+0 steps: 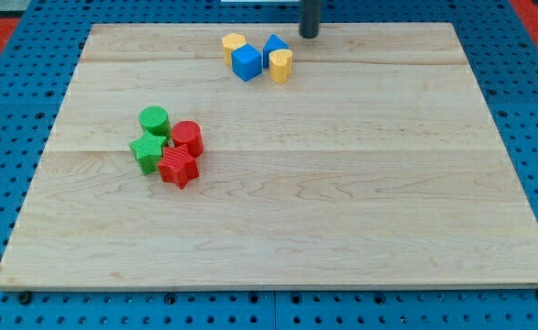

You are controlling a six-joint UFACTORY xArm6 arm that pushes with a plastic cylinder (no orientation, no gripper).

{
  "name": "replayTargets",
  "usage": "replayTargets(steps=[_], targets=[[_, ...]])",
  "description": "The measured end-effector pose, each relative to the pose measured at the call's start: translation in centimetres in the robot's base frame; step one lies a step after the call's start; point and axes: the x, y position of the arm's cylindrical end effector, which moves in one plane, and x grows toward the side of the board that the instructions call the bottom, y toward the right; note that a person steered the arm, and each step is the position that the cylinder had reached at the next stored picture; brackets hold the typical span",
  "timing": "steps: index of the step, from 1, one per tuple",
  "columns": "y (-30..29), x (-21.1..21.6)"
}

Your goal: Push the blue blocks towards left side

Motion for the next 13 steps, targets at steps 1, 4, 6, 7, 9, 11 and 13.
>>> replayTargets(steps=[1, 4, 6, 7, 9, 11, 13], targets=[[-3.5, 3.2], [-20.3, 8.5], [-15.9, 6.3], [-10.4, 7.7], [-13.4, 14.0], [-23.1, 9.8], [-21.0, 11.7]])
